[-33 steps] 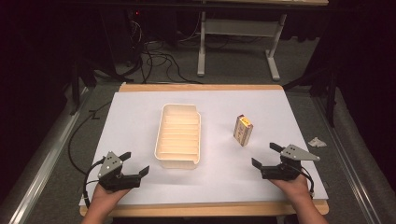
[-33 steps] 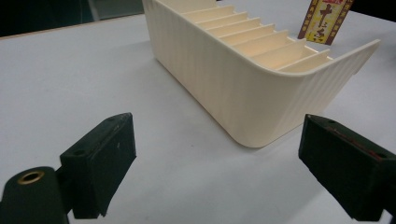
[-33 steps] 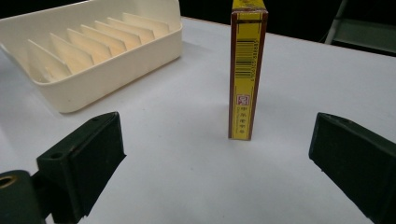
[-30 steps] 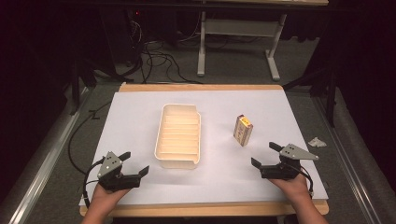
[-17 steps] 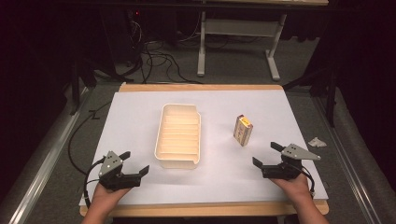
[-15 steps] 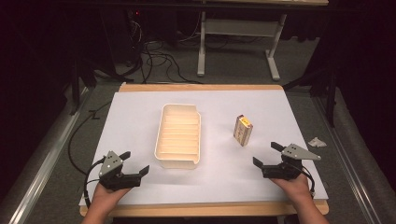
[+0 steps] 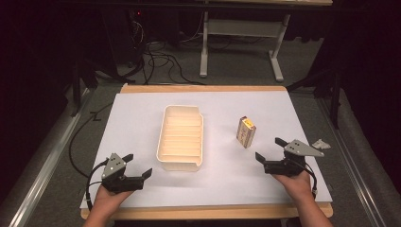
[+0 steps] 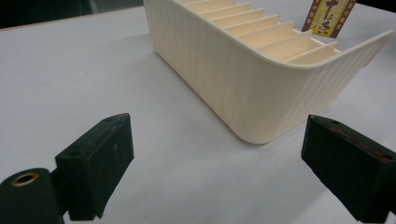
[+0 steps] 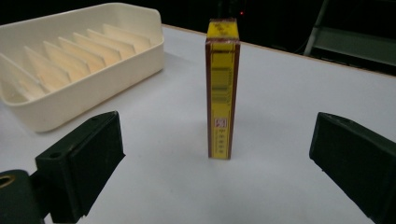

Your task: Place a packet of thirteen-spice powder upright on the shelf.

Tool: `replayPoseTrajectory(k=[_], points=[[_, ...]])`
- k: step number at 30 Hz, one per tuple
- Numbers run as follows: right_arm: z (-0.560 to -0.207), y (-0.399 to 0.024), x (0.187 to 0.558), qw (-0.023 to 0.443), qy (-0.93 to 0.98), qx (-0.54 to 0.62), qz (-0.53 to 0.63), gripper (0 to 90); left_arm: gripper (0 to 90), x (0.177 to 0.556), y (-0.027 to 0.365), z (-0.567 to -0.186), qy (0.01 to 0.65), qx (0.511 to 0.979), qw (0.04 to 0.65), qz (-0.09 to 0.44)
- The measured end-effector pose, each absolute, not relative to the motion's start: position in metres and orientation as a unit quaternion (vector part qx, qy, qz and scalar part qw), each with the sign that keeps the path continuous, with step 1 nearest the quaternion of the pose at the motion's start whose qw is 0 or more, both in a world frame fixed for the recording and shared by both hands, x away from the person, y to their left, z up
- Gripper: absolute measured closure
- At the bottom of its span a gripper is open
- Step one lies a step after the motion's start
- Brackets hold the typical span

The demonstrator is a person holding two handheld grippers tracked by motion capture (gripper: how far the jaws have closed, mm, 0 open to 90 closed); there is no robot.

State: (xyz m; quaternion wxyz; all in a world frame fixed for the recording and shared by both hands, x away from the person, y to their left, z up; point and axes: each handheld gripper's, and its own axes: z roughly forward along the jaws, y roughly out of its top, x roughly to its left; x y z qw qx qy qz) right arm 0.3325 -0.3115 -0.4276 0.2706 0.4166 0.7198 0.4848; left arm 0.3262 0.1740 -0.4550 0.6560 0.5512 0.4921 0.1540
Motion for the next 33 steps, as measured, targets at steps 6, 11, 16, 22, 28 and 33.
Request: replayPoseTrajectory(k=[6,11,16,22,28,33], points=[[-0.424,-0.308,0.352,0.269,0.712,0.430,0.485,3.8,10.0,0.326,0.174,-0.455,0.492,0.551,0.657,0.152],[-0.423,-0.307,0.368,0.270,0.703,0.440,0.489,4.8,10.0,0.326,0.174,-0.455,0.491,0.552,0.657,0.151],[-0.424,-0.300,0.384,0.270,0.702,0.442,0.488,6.5,10.1,0.326,0.175,-0.455,0.490,0.553,0.657,0.151],[-0.426,-0.291,0.399,0.263,0.706,0.446,0.483,7.0,10.1,0.326,0.175,-0.455,0.490,0.553,0.657,0.150],[-0.427,-0.280,0.416,0.261,0.707,0.445,0.484,9.5,10.1,0.326,0.175,-0.455,0.490,0.553,0.657,0.149],[-0.430,-0.275,0.420,0.250,0.716,0.442,0.480,13.0,10.1,0.326,0.176,-0.455,0.489,0.553,0.658,0.149]])
